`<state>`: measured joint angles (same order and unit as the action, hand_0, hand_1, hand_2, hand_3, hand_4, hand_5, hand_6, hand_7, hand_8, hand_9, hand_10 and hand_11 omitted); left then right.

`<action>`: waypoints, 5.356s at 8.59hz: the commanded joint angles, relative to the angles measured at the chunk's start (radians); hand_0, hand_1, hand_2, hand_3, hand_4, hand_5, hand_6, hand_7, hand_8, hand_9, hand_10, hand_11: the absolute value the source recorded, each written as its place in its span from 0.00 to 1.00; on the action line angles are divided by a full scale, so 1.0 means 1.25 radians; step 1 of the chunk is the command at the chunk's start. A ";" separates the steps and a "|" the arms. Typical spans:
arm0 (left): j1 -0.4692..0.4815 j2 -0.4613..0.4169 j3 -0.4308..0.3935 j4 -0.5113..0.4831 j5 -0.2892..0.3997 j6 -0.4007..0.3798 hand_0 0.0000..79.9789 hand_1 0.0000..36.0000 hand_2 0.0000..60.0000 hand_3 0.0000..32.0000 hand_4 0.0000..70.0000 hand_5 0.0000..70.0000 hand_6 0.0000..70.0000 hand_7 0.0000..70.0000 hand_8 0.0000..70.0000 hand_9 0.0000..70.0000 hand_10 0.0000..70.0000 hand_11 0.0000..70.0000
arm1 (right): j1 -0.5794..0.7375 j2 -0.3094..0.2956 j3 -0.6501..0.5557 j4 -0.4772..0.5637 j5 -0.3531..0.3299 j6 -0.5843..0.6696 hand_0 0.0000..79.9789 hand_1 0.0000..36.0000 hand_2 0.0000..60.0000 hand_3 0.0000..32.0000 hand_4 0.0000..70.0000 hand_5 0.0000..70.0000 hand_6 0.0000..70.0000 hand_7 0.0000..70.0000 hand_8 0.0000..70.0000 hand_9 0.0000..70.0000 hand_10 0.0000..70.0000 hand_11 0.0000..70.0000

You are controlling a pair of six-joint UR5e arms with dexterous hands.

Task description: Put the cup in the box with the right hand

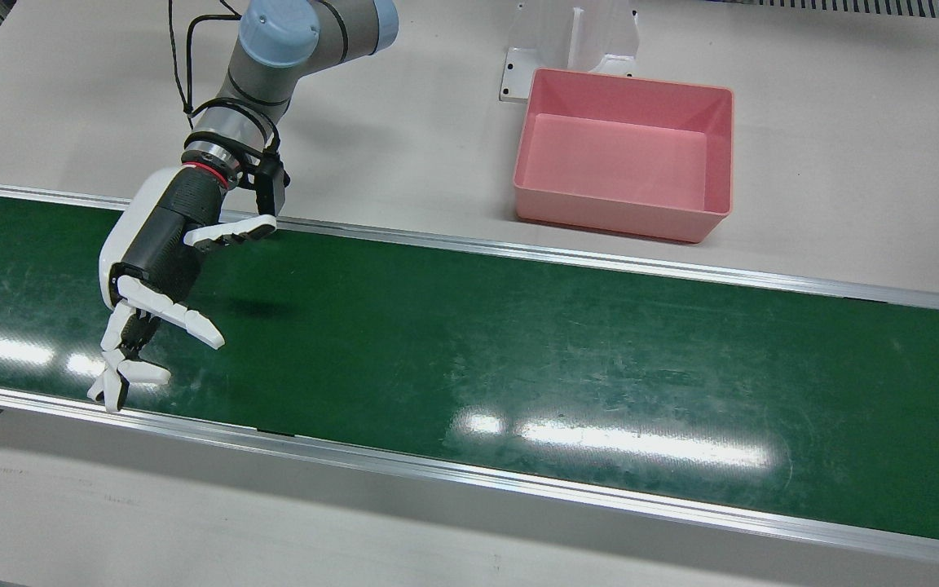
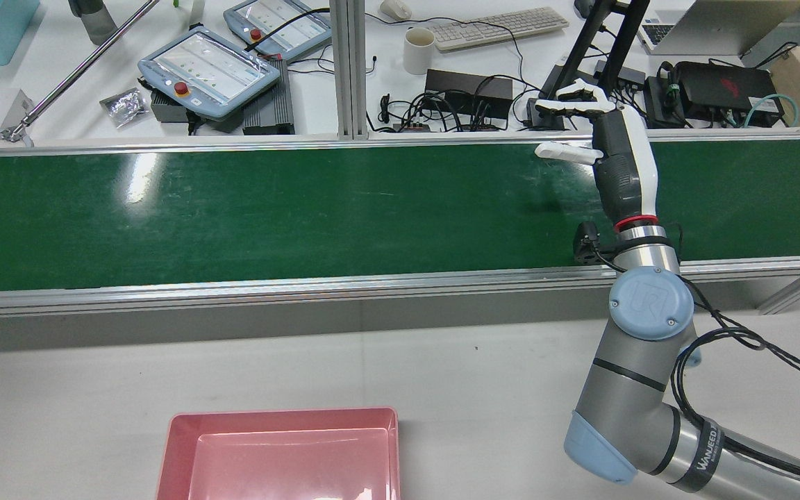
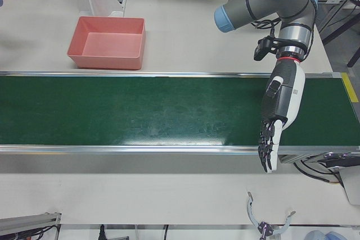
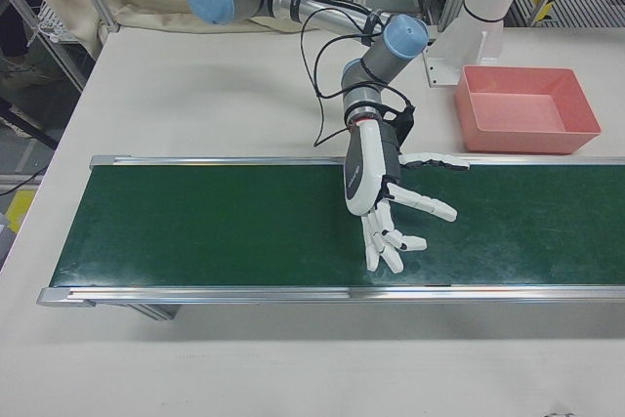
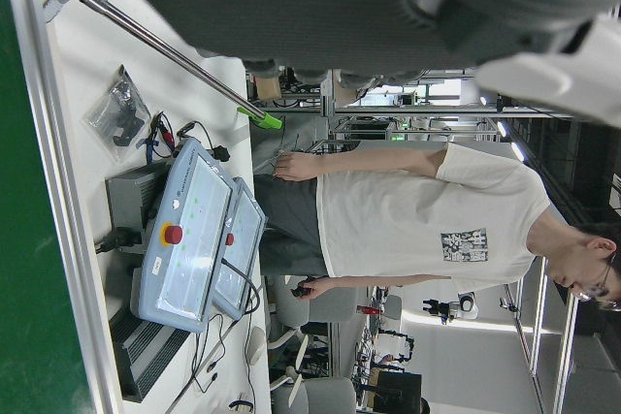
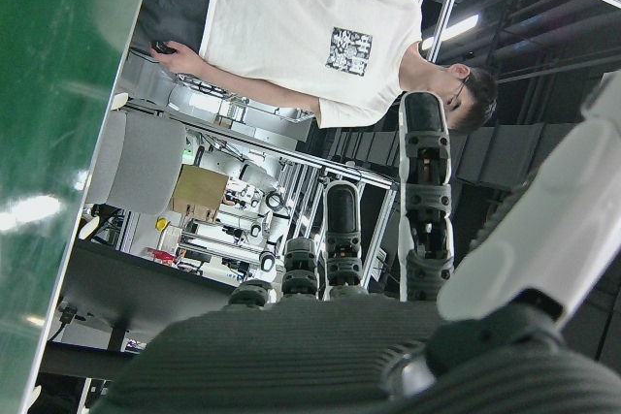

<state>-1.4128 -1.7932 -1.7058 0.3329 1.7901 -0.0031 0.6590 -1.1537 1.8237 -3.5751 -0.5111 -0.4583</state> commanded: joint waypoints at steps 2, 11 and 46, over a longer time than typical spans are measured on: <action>0.000 0.000 0.000 0.000 0.000 0.000 0.00 0.00 0.00 0.00 0.00 0.00 0.00 0.00 0.00 0.00 0.00 0.00 | -0.001 0.029 -0.050 -0.002 -0.005 -0.006 0.45 0.10 0.26 0.00 1.00 0.00 0.13 0.75 0.06 0.23 0.02 0.01; 0.000 0.000 0.000 0.000 0.000 0.000 0.00 0.00 0.00 0.00 0.00 0.00 0.00 0.00 0.00 0.00 0.00 0.00 | -0.003 0.059 -0.061 -0.010 -0.053 -0.005 0.48 0.17 0.14 0.79 0.33 0.00 0.03 0.44 0.03 0.15 0.00 0.00; -0.001 0.000 0.000 0.000 0.000 0.000 0.00 0.00 0.00 0.00 0.00 0.00 0.00 0.00 0.00 0.00 0.00 0.00 | 0.167 -0.278 0.084 0.074 -0.165 0.038 0.54 0.04 0.00 0.00 1.00 0.00 0.13 0.66 0.08 0.23 0.10 0.13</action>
<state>-1.4135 -1.7932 -1.7058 0.3329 1.7901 -0.0031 0.8632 -1.4799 1.9329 -3.4864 -0.7170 -0.4110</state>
